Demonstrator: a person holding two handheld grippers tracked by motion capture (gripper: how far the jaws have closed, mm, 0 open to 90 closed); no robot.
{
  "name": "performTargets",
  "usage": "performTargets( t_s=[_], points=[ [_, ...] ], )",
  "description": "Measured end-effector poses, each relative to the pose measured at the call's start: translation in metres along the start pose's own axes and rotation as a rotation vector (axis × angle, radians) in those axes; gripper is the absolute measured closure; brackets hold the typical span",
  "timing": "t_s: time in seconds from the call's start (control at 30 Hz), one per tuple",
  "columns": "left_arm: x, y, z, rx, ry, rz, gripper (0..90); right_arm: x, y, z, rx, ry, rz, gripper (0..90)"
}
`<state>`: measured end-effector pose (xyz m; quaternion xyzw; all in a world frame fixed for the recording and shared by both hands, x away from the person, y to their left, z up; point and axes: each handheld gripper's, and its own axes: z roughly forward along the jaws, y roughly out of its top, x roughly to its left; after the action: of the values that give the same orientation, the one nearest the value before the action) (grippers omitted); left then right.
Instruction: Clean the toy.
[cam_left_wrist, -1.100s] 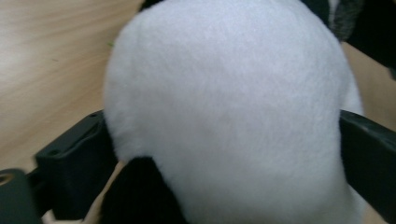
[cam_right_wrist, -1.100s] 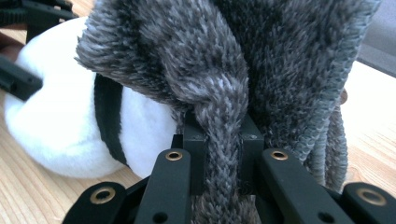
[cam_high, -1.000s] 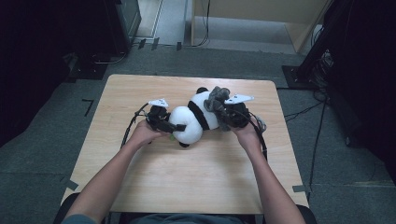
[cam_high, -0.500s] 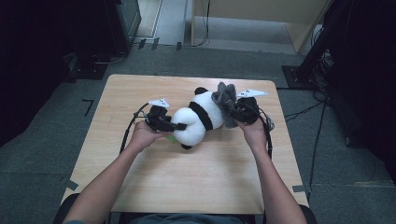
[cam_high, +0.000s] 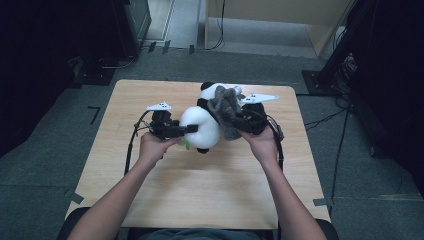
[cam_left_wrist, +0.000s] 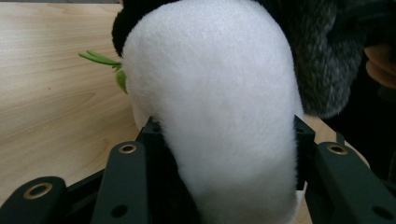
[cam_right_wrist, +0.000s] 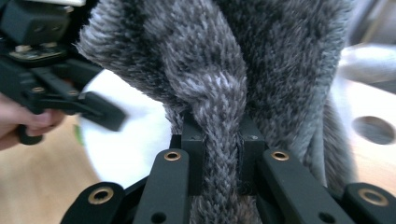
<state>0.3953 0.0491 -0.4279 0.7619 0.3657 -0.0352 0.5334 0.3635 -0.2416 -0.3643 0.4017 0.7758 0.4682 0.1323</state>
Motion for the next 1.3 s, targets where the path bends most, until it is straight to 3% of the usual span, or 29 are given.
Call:
performTargets(
  t_s=[0.13,0.2,0.23,0.33,0.43,0.6,0.77,0.9,0.97,1.03,1.2,1.3],
  points=[
    [-0.004,-0.004,0.002,-0.028,-0.004,-0.040,50.2,0.017,-0.002,0.011,0.020,0.061,0.012,78.8],
    [-0.005,-0.004,0.003,-0.018,0.024,-0.025,50.3,0.024,-0.005,0.018,0.032,0.044,-0.006,78.5],
    [-0.005,-0.005,0.003,-0.014,0.029,-0.039,50.3,0.026,-0.007,0.019,0.038,0.031,-0.013,78.5],
    [-0.002,-0.006,0.006,-0.015,0.026,-0.103,50.3,0.030,-0.011,0.024,0.033,0.055,0.013,78.6],
    [-0.004,-0.006,0.010,-0.008,0.036,-0.107,50.3,0.041,-0.016,0.032,0.051,0.093,0.001,78.7],
    [-0.001,-0.008,0.009,-0.015,0.058,-0.157,50.4,0.069,-0.026,0.045,0.055,0.072,-0.091,79.5],
    [0.003,-0.008,0.007,-0.035,0.056,-0.198,50.4,0.086,-0.037,0.055,0.045,0.072,-0.162,80.1],
    [0.005,-0.007,0.004,-0.056,0.035,-0.234,50.2,0.093,-0.044,0.061,0.052,0.091,-0.200,80.4],
    [0.004,-0.006,0.004,-0.062,0.029,-0.236,50.1,0.098,-0.051,0.067,0.079,0.078,-0.262,80.4],
    [0.003,-0.004,0.003,-0.059,0.027,-0.235,50.0,0.099,-0.055,0.071,0.081,0.072,-0.290,80.5],
    [0.000,-0.002,0.003,-0.073,0.015,-0.247,49.7,0.093,-0.063,0.078,0.112,0.067,-0.309,80.7],
    [-0.003,0.000,0.003,-0.075,0.016,-0.223,49.5,0.087,-0.069,0.084,0.129,0.061,-0.290,80.8]
  ],
)
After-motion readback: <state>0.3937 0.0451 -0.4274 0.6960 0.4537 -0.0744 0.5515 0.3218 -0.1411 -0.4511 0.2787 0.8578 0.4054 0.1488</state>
